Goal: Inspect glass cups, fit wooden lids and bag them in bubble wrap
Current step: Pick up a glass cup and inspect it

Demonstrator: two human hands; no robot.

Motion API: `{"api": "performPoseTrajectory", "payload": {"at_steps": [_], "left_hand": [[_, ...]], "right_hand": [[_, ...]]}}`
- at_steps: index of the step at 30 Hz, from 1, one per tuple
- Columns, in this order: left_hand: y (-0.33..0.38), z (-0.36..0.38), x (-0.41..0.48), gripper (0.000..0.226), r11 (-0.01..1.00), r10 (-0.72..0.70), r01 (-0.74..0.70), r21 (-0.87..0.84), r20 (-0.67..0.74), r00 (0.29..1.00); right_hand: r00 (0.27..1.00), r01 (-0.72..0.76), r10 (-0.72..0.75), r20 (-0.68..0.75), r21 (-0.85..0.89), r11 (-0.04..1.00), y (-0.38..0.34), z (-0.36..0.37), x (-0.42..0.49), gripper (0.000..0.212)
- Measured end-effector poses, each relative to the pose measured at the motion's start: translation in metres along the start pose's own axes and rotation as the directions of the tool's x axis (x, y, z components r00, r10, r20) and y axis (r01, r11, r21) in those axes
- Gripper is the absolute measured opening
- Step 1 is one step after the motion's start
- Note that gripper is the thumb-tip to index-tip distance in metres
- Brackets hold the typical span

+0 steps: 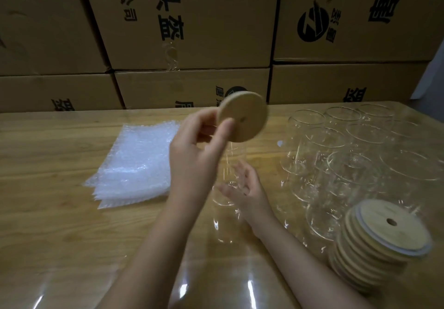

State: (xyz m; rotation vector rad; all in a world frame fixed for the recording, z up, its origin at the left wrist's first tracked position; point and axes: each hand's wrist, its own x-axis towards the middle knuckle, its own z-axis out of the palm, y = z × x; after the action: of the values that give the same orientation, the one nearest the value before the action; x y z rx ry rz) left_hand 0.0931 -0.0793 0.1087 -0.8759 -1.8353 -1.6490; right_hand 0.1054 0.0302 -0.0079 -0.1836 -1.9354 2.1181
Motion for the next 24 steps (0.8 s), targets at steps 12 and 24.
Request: {"api": "performPoseTrajectory", "payload": {"at_steps": [12,24], "left_hand": [[-0.046,-0.006,0.006,0.012,0.875,-0.473,0.463,-0.137,-0.042,0.880],[-0.055,-0.003,-0.001,0.023,0.960,-0.249,0.236,0.154,0.075,0.966]], "right_hand": [[0.999,0.029,-0.029,-0.021,-0.008,1.000,0.003,0.000,0.001,0.093],[0.998,0.045,-0.045,-0.035,-0.001,0.999,0.011,-0.002,0.005,0.088]]}}
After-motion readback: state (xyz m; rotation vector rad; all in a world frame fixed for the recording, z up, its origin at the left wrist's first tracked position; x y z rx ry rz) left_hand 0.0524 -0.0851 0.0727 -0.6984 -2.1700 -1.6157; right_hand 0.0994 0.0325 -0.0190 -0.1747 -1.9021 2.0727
